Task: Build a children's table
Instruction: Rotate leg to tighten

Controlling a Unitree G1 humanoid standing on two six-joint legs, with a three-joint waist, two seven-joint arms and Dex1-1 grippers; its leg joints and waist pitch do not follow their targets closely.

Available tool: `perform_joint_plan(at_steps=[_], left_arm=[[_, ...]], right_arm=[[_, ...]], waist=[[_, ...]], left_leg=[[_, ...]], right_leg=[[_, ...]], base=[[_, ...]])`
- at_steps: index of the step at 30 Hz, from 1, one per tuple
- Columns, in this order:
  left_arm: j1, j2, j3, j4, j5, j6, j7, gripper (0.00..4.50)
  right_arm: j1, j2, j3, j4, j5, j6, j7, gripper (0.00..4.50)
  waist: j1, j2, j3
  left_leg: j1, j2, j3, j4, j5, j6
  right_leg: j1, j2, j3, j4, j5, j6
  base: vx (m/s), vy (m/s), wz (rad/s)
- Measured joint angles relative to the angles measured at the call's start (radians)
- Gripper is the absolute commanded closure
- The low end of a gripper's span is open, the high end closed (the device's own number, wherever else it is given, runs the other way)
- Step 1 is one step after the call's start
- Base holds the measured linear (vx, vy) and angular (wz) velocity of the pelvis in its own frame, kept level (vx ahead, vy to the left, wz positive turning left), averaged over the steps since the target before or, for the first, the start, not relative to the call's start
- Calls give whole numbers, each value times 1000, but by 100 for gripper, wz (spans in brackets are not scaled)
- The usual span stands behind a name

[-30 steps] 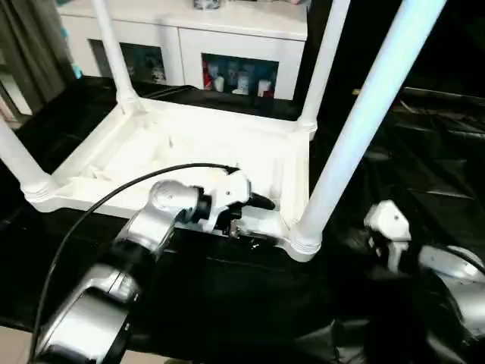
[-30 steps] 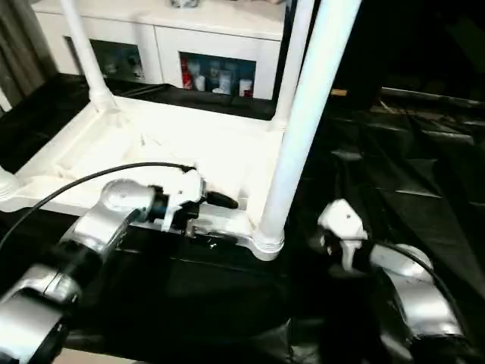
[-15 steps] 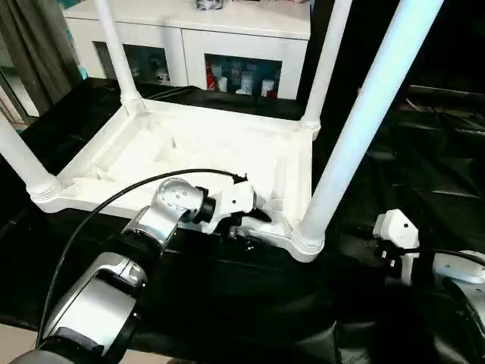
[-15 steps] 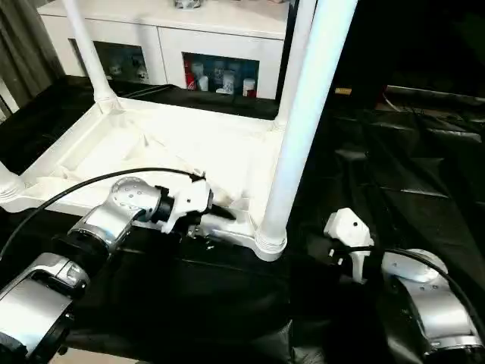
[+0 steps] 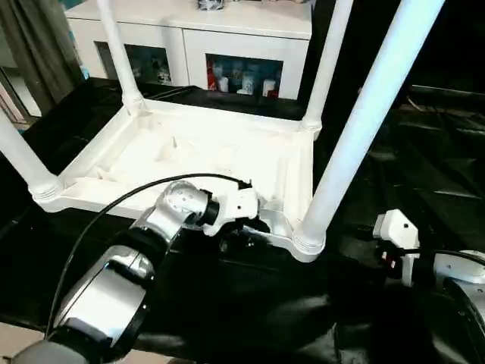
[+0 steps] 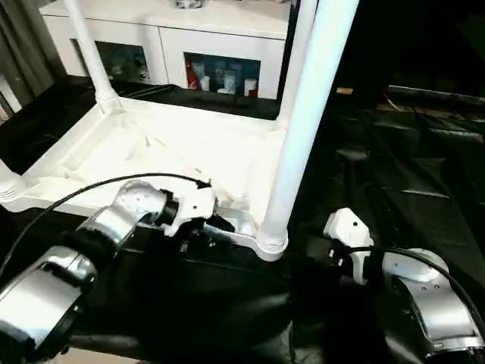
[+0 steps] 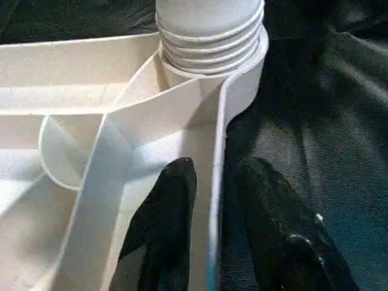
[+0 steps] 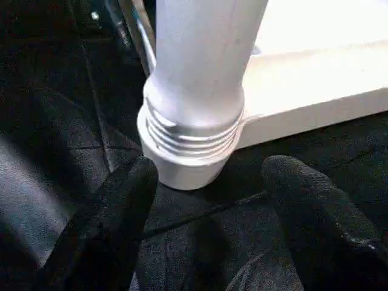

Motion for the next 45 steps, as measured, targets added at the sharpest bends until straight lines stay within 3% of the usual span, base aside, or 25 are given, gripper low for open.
perform_joint_plan(at_steps=[8,15,20,25,30,34,39,45], left_arm=[[-23,-3,-4,37,29,-23,-24,392],[-32,-3,-4,48,40,-42,-37,444],[-17,-9,40,38,-4,46,-101,444],[59,3,49,-90,-21,131,-101,444],[253,29,67,-429,1,326,31,444],[351,33,73,-619,41,451,114,450],[383,42,75,-702,50,523,154,450],[363,41,71,-703,40,552,143,450]], right_arm=[[21,-8,-1,-17,0,1,0,130],[24,-8,-1,-18,0,1,-9,130],[24,1,-1,-18,7,2,-12,130],[25,39,0,-18,24,2,-26,130],[29,83,-12,7,30,0,-83,130],[39,94,-18,12,41,1,-90,102],[38,103,-19,19,61,12,-73,61],[-59,138,23,78,19,-4,-101,27]], waist=[[-1,8,1],[-3,8,1],[-3,8,1],[-3,9,0],[-25,3,-4],[-41,1,-5],[-52,-10,-5],[-56,-15,-8]], left_leg=[[0,0,0,0,0,0],[0,0,0,0,0,0],[-2,0,1,-1,-1,2],[-1,0,2,-1,-1,2],[3,-1,3,-2,-2,3],[2,-2,2,-3,-2,3],[2,-3,-1,-4,-2,2],[2,-3,-2,-5,-2,2]], right_leg=[[0,0,0,0,0,0],[0,0,0,-1,0,0],[-2,0,0,-1,-1,0],[-2,-1,1,-1,-1,0],[1,-3,0,-1,-3,3],[1,-4,0,-1,-8,10],[-2,-4,-2,-1,-9,12],[-5,-4,-3,-11,-8,11]], base=[[0,0,0],[0,0,0],[0,0,0],[0,0,0],[0,0,0],[0,0,0],[0,0,0],[0,0,0]])
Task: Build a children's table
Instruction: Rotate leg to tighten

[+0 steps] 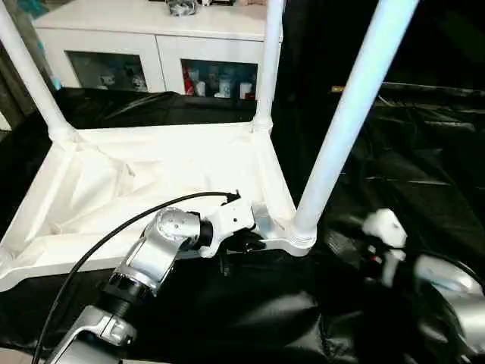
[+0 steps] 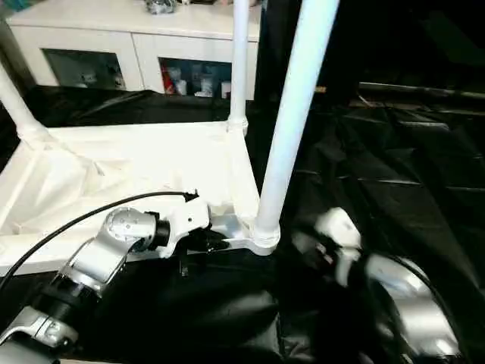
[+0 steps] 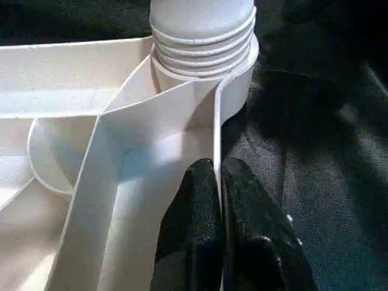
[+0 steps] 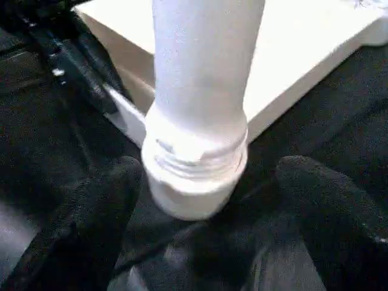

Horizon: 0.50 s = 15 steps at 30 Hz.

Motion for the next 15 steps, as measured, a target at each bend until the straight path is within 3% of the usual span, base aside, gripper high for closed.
perform_joint_plan(at_steps=[4,10,11,15], left_arm=[[-29,-14,-19,32,-2,-11,-14,450],[-43,-21,-33,50,-8,-18,-14,450],[-44,-21,-33,51,-9,-18,-14,450],[-53,-21,-33,68,-14,-19,-14,450]], right_arm=[[-50,22,35,54,-34,-3,-14,27],[-92,51,37,97,-27,-1,-9,27],[-92,51,37,98,-23,-2,-6,53],[-95,58,37,127,-20,-4,1,87]], waist=[[8,0,-1],[28,1,-1],[29,1,-1],[28,0,-1]], left_leg=[[-2,-2,2,1,0,0],[-1,0,2,-3,0,0],[-1,0,2,-3,0,0],[-1,0,2,-2,0,0]], right_leg=[[1,-1,2,-4,8,-10],[2,0,0,-1,12,-13],[2,0,0,-1,12,-13],[2,0,0,0,10,-9]], base=[[0,0,0],[0,0,0],[0,0,0],[0,0,0]])
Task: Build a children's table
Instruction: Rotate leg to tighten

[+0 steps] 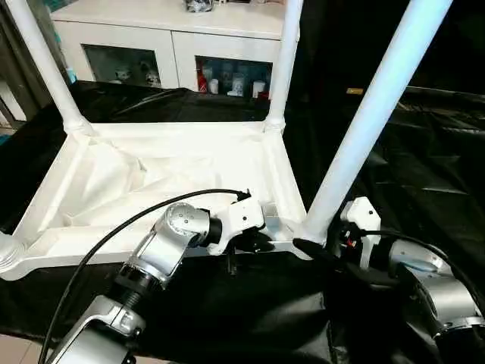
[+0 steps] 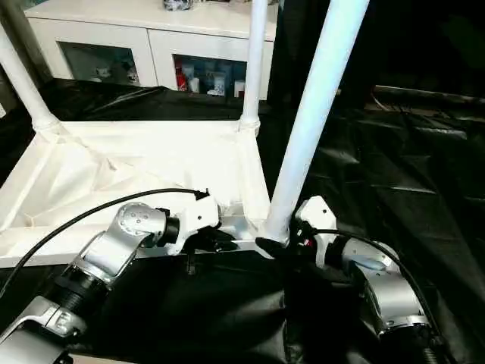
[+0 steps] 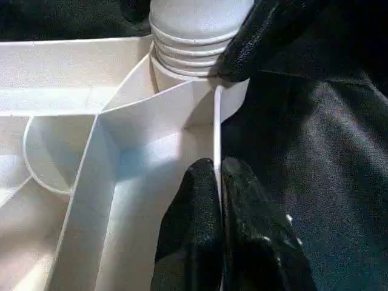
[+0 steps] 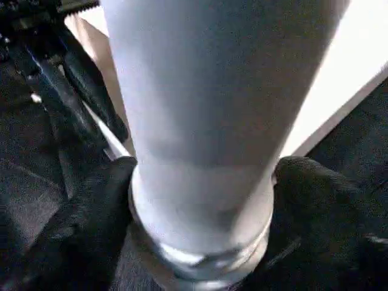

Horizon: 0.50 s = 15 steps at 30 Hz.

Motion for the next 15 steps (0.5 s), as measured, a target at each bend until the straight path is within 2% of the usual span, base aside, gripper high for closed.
perform_joint_plan(at_steps=[4,5,7,11,15], left_arm=[[-2,5,1,6,-6,-1,3,450],[-3,5,1,8,-6,-1,4,450],[-5,5,1,10,-7,-1,3,450],[-6,8,0,10,-7,-1,2,450],[-7,14,2,10,-8,7,5,450]], right_arm=[[-3,3,0,2,0,-2,11,120],[-4,3,0,3,1,-2,17,141],[-8,2,0,9,1,-2,23,141],[-16,2,1,17,1,-2,28,170],[-16,23,-3,23,1,-2,12,175]], waist=[[-2,-1,0],[-2,-2,0],[-3,-2,0],[-3,-3,1],[-6,-5,1]], left_leg=[[0,0,0,0,0,0],[0,0,0,0,0,0],[0,0,0,0,0,0],[0,0,0,0,0,0],[1,0,0,-1,0,0]], right_leg=[[0,0,0,0,-1,2],[0,0,0,0,-1,2],[0,0,0,0,-1,2],[0,0,0,0,-1,2],[-1,0,0,0,-1,2]], base=[[0,0,0],[0,0,0],[0,0,0],[0,0,0],[0,0,0]])
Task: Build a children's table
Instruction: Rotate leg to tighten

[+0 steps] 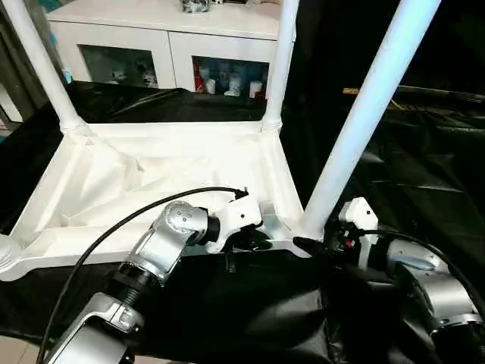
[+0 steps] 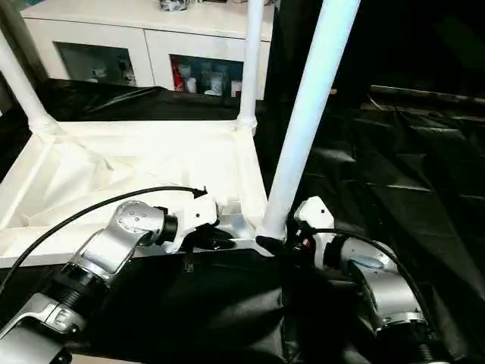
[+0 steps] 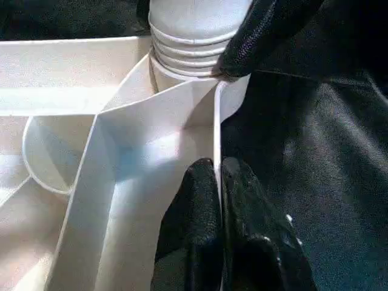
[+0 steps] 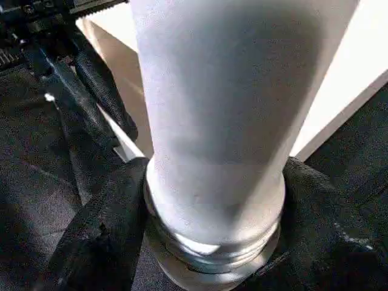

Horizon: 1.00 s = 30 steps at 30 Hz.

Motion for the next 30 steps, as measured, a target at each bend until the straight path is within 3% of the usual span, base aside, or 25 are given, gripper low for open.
perform_joint_plan(at_steps=[4,9,11,15,17,18,25,30], left_arm=[[-8,-18,12,16,2,19,44,450],[-47,-111,19,73,42,81,193,450],[-76,-168,22,128,61,92,276,450],[-95,-204,18,178,72,79,334,450],[-96,-205,17,185,72,71,334,450],[-96,-205,17,187,72,67,334,450],[-99,-190,28,199,62,37,290,450],[-77,-108,26,159,10,-2,138,450]], right_arm=[[-4,57,-13,20,-3,0,-97,176],[-15,170,-52,35,-49,33,-338,176],[-25,239,-81,35,-80,60,-484,176],[-45,273,-84,40,-116,76,-583,176],[-44,274,-84,40,-119,74,-585,176],[-44,275,-84,40,-120,73,-585,120],[-36,254,-80,30,-118,64,-520,75],[3,87,-37,-61,-41,106,-253,67]], waist=[[-6,-3,0],[-14,-6,-5],[-18,-2,-7],[-20,1,-11],[-19,3,-12],[-19,4,-12],[-18,6,-13],[-8,6,-13]], left_leg=[[1,0,0,0,0,0],[0,-2,0,1,0,0],[1,-3,0,1,0,0],[1,-4,0,-4,0,0],[1,-4,0,-5,0,0],[1,-4,0,-5,0,0],[1,-4,0,-10,0,0],[1,-3,0,-14,0,0]], right_leg=[[0,0,0,-1,0,0],[3,0,2,-9,0,1],[5,0,2,-14,0,1],[7,-1,2,-21,0,1],[7,-1,2,-21,0,1],[7,-1,2,-21,0,1],[5,-1,1,-21,0,1],[3,0,1,-20,9,9]], base=[[0,0,0],[0,0,0],[0,0,0],[0,0,0],[0,0,0],[0,0,0],[0,0,0],[0,0,0]])
